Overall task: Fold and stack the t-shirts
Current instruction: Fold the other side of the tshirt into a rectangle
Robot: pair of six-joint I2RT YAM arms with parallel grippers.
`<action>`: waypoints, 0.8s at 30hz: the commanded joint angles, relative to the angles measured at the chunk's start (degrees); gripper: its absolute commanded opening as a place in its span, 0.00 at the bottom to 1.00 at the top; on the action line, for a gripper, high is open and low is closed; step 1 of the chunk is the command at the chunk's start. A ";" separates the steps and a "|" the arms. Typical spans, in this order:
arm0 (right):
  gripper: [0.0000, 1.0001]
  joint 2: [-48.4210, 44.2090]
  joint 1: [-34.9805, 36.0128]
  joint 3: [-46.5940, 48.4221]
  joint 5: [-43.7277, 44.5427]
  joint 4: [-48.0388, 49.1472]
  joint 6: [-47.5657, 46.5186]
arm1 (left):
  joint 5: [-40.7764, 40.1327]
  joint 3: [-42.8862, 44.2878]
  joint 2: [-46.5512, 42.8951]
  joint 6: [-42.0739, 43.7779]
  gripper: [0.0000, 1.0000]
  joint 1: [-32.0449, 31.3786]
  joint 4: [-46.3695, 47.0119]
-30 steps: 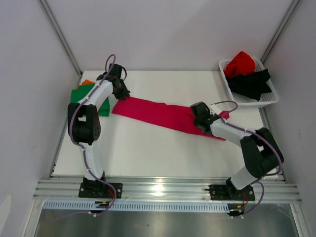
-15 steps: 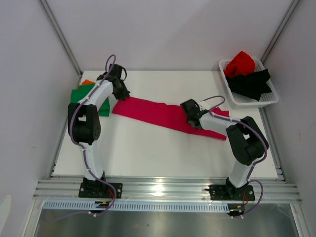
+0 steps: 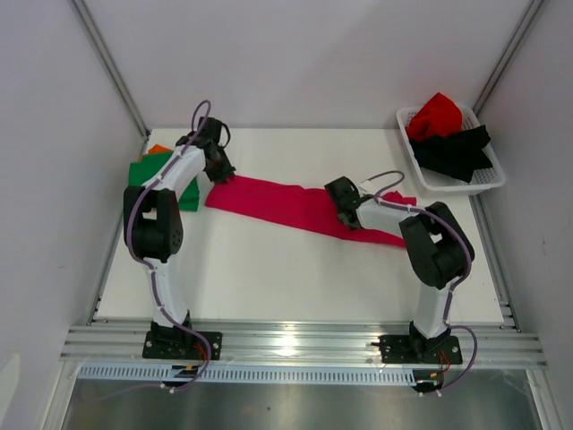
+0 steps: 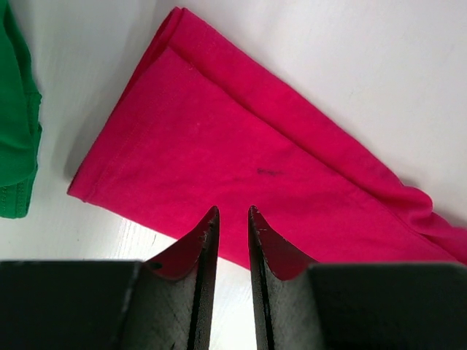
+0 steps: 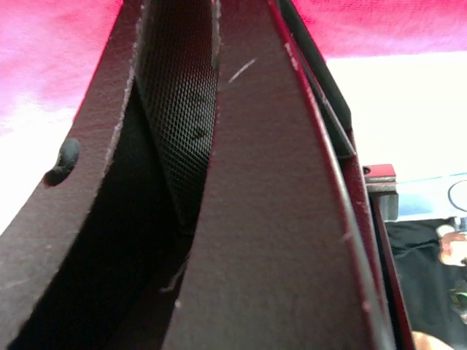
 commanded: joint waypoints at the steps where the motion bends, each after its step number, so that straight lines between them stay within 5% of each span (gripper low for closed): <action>1: 0.22 0.76 -2.15 2.28 2.96 -0.81 -0.91 | -0.02 -0.57 0.36 1.28 0.25 -0.36 0.47; 24: 0.23 0.75 -4.61 7.29 3.48 -0.99 -4.16 | 1.47 -2.24 2.03 1.37 0.25 -0.36 2.58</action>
